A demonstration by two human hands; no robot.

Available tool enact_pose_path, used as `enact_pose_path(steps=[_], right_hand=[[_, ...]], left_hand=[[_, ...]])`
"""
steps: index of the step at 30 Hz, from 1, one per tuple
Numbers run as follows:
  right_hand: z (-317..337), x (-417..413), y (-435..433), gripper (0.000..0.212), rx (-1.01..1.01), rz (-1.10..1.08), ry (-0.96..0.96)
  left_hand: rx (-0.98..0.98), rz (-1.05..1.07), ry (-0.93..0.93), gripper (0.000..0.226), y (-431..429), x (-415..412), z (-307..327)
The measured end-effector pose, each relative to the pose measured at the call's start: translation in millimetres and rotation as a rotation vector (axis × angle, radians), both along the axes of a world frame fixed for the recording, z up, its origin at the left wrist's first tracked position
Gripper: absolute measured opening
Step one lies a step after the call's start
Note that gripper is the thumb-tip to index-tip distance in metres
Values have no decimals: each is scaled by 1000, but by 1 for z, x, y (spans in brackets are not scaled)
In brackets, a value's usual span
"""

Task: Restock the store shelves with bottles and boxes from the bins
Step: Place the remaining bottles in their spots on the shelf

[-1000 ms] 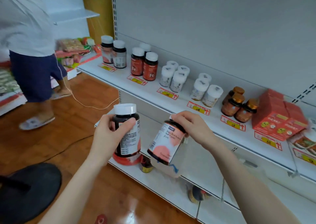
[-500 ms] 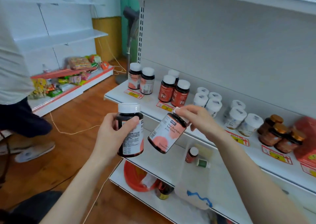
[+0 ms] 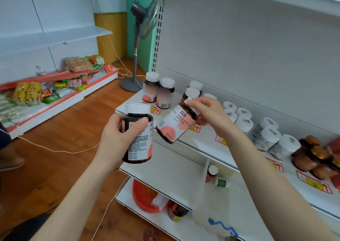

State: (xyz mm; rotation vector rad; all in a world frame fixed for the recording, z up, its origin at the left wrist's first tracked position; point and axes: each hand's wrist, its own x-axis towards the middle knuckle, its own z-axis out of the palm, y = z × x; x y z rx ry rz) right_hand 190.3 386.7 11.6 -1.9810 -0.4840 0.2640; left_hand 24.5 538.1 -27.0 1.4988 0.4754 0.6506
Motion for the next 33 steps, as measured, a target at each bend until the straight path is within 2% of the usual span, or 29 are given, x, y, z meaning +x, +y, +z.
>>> enact_pose_path(steps=[6,11,14,17,22,27,33], right_hand=[[9,44,41,30,83,-22,-29],[29,85,76,18,205,-55,-120],[37,113,98,27,221,-120,-205],[40,139,119,45,161,-145,-308],[36,170,153,46,9,-128,-417],[20,194,176,51,-307,3,-420],[8,206,189,50,-439,197,-266]], left_hand=[[41,20,39,19,27,32,8],[24,46,47,21,48,60,12],[-7,64,67,25,59,75,11],[-1,97,79,25,68,87,11],[49,143,103,24,79,103,11],[64,173,116,25,86,115,6],[52,183,150,29,91,122,3]])
